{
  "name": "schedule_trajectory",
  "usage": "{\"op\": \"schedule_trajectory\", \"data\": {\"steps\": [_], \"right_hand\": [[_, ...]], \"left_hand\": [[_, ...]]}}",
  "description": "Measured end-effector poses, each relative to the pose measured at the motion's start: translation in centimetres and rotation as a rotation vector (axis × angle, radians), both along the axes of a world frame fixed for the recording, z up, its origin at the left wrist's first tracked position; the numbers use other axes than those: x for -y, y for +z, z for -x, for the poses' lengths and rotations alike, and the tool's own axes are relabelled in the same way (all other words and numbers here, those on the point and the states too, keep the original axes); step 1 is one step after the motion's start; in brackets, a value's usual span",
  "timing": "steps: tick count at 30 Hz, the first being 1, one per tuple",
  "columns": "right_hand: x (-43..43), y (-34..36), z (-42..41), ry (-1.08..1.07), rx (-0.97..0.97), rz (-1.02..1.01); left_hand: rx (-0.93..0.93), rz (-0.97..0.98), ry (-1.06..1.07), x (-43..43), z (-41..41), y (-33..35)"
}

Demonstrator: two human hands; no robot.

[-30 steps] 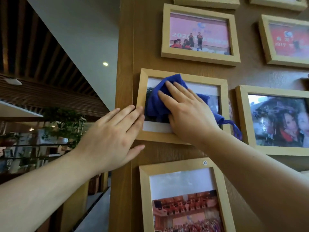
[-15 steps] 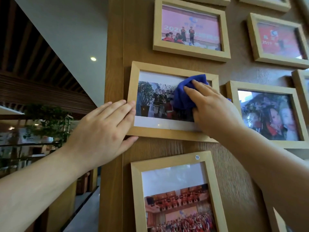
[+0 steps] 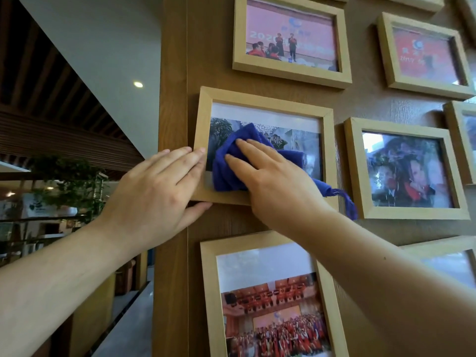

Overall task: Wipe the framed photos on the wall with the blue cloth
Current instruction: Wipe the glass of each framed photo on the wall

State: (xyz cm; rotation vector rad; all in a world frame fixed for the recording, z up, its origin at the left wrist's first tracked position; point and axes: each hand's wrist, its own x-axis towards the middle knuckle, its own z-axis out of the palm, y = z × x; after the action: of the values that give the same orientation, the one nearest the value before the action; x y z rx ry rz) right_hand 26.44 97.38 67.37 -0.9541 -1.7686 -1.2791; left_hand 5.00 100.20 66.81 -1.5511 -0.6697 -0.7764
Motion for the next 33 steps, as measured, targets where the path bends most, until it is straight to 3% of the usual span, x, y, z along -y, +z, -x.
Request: {"op": "schedule_trajectory", "data": {"steps": [14, 23, 33], "right_hand": [[1.3, 1.1, -7.3, -0.116, -0.225, -0.027], [4.4, -3.1, -7.0, -0.202, -0.145, -0.005], [11.3, -11.0, -16.4, -0.417, -0.065, 0.200]], "left_hand": [[-0.010, 0.013, -0.010, 0.1, 0.1, 0.0], [-0.089, 0.024, -0.127, 1.6, -1.4, -2.7], [-0.227, 0.140, -0.290, 5.4, -10.9, -8.4]]}}
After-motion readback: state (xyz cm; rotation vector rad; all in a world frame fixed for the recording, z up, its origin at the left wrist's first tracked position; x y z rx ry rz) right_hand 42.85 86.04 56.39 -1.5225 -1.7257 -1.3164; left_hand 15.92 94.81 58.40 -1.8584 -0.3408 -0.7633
